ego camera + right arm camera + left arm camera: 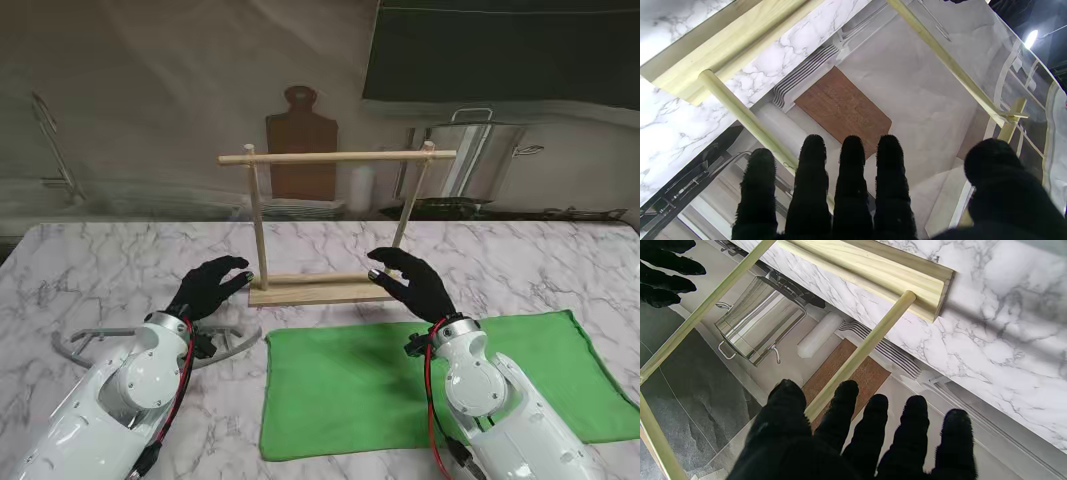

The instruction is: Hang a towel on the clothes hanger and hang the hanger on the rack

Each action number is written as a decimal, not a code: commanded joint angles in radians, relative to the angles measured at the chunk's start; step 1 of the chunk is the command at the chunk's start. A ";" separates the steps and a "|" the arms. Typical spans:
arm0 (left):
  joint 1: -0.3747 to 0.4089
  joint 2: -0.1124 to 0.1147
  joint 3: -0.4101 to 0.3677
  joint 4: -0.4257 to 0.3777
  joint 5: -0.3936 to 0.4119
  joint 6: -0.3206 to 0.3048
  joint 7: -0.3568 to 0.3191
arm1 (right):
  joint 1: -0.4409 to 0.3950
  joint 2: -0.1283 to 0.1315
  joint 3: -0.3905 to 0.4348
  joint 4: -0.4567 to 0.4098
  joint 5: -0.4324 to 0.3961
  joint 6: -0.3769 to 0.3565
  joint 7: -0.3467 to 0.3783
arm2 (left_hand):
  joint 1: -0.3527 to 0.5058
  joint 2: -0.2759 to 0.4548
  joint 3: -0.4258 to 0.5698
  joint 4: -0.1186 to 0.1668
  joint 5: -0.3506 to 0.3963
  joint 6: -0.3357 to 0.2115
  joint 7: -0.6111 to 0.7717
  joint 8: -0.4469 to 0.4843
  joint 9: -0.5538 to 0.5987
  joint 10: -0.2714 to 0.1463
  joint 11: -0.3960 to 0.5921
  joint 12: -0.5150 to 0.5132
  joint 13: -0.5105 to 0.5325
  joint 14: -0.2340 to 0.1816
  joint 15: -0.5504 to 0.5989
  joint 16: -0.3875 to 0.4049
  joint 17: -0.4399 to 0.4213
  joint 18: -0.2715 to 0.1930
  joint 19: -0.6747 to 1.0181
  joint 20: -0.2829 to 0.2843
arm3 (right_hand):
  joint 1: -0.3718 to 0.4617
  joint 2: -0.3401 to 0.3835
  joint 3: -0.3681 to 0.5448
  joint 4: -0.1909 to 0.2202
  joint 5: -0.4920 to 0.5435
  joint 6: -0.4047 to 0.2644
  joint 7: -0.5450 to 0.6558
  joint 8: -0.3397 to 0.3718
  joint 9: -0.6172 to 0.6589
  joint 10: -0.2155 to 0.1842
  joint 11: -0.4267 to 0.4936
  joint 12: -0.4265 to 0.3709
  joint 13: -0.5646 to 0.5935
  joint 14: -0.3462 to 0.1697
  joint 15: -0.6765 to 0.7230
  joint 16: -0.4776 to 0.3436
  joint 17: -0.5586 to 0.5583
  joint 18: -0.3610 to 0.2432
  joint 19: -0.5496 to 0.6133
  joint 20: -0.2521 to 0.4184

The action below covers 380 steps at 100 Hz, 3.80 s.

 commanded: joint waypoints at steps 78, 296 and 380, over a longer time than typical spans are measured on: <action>0.004 0.002 -0.003 -0.003 0.007 0.013 -0.020 | -0.042 0.048 0.150 -0.086 -0.180 0.006 0.098 | 0.010 0.062 -0.013 -0.021 -0.021 0.004 -0.020 -0.007 0.013 -0.008 -0.003 0.002 -0.002 -0.006 -0.002 0.011 -0.010 -0.001 -0.030 0.013 | -0.056 0.003 -0.022 0.011 0.009 -0.177 -0.064 -0.020 -0.031 -0.033 -0.075 -0.031 -0.062 -0.036 -0.043 -0.027 -0.031 -0.014 -0.054 -0.024; 0.010 0.008 -0.008 -0.001 0.021 0.037 -0.044 | -0.239 0.130 0.549 0.259 -0.663 0.265 0.067 | 0.008 0.064 -0.013 -0.021 -0.027 0.001 -0.023 -0.011 0.001 -0.004 -0.006 -0.004 -0.009 -0.004 -0.007 0.008 -0.009 -0.002 -0.049 0.020 | 0.080 -0.391 0.578 0.052 -0.248 -0.353 -0.249 -0.077 -0.385 -0.045 -0.265 -0.126 -0.346 -0.067 -0.169 -0.131 -0.160 -0.056 -0.501 -0.119; 0.006 0.007 -0.005 0.006 0.017 0.033 -0.041 | -0.178 0.099 0.481 0.375 -0.567 0.153 -0.164 | 0.007 0.064 -0.013 -0.021 -0.027 0.000 -0.023 -0.010 -0.003 -0.005 -0.006 -0.004 -0.009 -0.006 -0.007 0.008 -0.010 -0.002 -0.053 0.021 | 0.324 -0.225 0.322 -0.174 0.393 -0.381 0.425 -0.278 -0.055 -0.170 -0.012 -0.013 -0.171 -0.132 -0.065 -0.130 -0.061 -0.076 -0.474 -0.142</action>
